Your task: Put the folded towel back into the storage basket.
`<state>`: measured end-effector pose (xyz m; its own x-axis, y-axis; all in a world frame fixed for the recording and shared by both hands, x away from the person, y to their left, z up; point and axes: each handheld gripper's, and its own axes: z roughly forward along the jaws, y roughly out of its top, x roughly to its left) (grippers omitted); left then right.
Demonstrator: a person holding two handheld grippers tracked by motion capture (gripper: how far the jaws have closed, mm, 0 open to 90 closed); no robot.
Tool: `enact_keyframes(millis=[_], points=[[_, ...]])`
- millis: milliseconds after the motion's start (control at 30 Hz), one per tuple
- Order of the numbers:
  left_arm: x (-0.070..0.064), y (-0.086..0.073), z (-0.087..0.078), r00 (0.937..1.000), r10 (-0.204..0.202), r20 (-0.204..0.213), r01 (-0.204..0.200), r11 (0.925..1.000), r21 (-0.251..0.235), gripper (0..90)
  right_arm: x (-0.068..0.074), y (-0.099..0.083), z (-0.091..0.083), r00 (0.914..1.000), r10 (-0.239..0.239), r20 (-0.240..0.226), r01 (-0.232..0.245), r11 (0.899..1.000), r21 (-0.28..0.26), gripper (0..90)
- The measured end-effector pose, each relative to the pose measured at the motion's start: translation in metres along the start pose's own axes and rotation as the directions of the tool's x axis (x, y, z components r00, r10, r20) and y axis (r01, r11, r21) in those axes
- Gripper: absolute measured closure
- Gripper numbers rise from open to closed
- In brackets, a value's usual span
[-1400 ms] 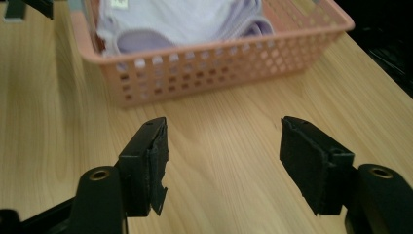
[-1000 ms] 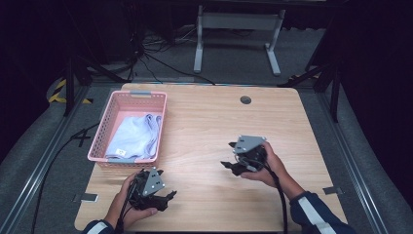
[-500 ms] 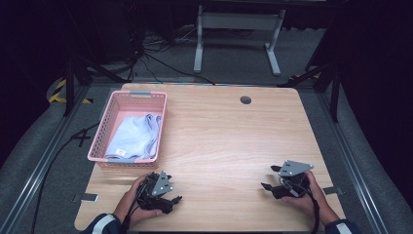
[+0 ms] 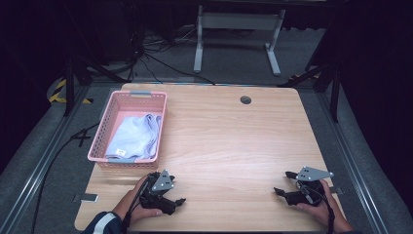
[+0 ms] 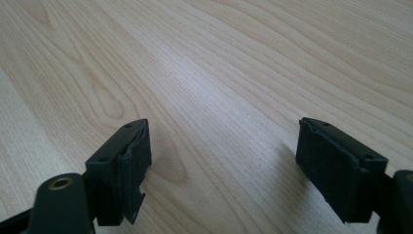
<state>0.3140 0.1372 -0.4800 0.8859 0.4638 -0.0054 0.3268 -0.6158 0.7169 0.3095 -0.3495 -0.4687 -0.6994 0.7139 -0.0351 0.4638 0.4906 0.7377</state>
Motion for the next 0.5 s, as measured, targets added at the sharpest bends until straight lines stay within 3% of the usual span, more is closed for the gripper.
enact_keyframes(millis=[500], points=[[0.0030,0.0020,0.0024,1.0000,0.002,0.004,-0.002,0.9999,0.012,10.3,-0.0006,0.0002,0.0004,1.0000,-0.004,-0.005,0.004,1.000,-0.001,20.7]])
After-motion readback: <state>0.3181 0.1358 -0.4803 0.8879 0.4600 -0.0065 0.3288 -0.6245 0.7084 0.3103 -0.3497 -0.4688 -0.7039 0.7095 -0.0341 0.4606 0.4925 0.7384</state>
